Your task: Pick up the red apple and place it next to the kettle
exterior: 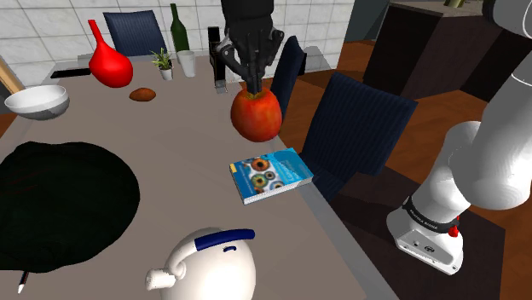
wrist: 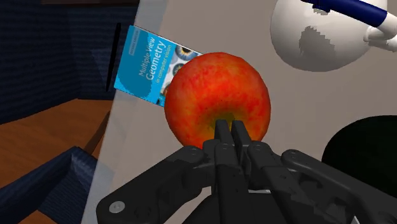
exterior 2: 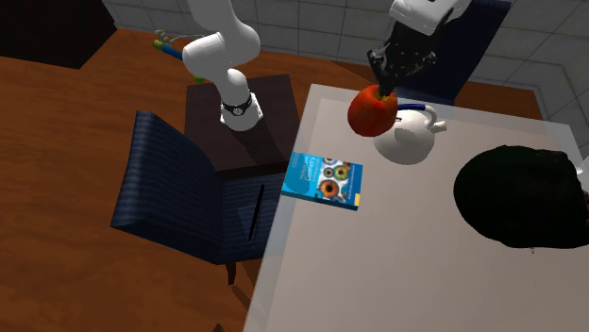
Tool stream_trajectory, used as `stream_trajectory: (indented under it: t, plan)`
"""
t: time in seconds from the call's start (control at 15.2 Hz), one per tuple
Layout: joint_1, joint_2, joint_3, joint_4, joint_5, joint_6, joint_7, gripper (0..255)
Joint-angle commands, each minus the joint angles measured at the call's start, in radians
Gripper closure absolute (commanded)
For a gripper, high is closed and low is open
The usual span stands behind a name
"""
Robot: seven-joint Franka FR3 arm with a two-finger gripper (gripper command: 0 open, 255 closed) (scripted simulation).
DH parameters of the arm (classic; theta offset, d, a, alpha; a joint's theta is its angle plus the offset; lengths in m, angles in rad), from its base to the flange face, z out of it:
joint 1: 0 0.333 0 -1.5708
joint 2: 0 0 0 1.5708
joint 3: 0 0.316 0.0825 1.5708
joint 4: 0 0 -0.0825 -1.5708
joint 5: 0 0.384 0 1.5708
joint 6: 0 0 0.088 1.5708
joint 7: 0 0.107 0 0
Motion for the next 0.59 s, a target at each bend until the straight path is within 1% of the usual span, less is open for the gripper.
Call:
stream_trajectory:
  t: [0.0, 0.53]
  plan:
    - [0.02, -0.021, 0.019, -0.028, 0.011, 0.007, 0.042, 255]
    - [0.117, -0.025, 0.112, -0.033, 0.028, 0.002, 0.235, 255]
